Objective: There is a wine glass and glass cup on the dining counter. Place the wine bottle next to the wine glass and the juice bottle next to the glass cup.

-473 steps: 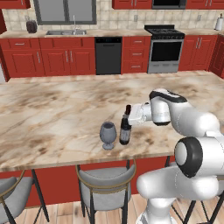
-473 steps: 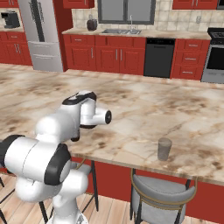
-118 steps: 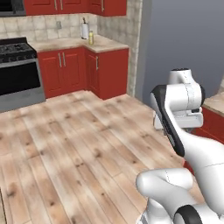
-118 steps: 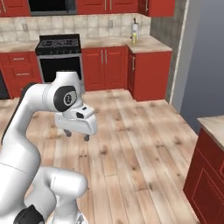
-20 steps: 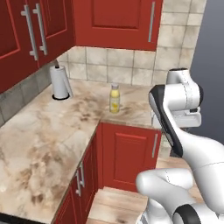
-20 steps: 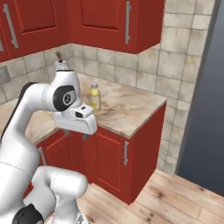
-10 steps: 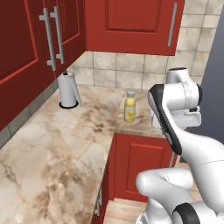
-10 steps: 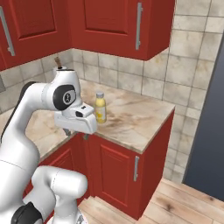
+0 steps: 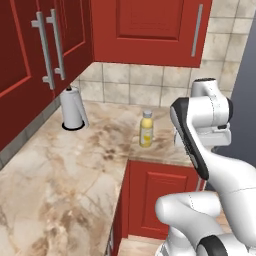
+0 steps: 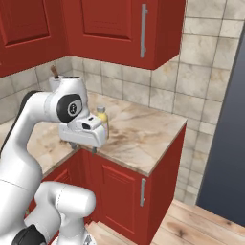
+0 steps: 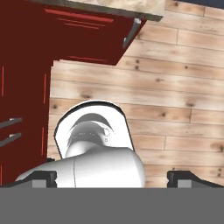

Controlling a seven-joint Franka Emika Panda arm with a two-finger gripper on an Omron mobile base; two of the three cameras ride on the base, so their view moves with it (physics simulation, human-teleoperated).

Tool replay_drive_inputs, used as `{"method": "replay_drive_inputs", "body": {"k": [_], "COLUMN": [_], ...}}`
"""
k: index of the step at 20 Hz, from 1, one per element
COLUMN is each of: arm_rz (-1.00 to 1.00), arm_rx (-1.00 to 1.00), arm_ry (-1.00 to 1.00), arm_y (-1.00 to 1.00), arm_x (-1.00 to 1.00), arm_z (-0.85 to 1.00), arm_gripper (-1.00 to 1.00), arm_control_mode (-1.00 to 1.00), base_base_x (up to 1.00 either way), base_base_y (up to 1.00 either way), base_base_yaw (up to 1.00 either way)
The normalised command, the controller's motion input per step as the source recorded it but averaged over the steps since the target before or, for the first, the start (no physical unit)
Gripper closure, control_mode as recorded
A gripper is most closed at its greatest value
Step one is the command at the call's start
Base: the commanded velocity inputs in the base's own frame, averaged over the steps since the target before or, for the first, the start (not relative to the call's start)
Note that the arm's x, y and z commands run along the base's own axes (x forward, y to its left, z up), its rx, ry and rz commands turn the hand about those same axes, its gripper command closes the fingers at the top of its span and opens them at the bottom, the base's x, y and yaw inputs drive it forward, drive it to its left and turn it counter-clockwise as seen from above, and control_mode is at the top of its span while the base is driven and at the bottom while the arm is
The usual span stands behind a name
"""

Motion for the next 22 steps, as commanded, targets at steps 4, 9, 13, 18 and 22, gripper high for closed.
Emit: {"method": "replay_drive_inputs", "body": {"k": [4,9,13,18,22], "arm_rz": [0.0,0.0,0.0,0.0,0.0], "arm_rx": [0.0,0.0,0.0,0.0,0.0], "arm_ry": [0.0,0.0,0.0,0.0,0.0], "arm_y": [0.0,0.0,0.0,0.0,0.0], "arm_x": [0.0,0.0,0.0,0.0,0.0], "arm_z": [0.0,0.0,0.0,0.0,0.0], "arm_gripper": [-1.0,-1.0,-1.0,-1.0,-1.0], "arm_control_mode": [1.0,1.0,1.0,1.0,1.0], "base_base_x": [0.73,0.51,0.01,0.0,0.0], "base_base_y": [0.0,0.0,0.0,0.0,0.0], "base_base_yaw": [-0.04,-0.01,0.0,0.0,0.0]}}
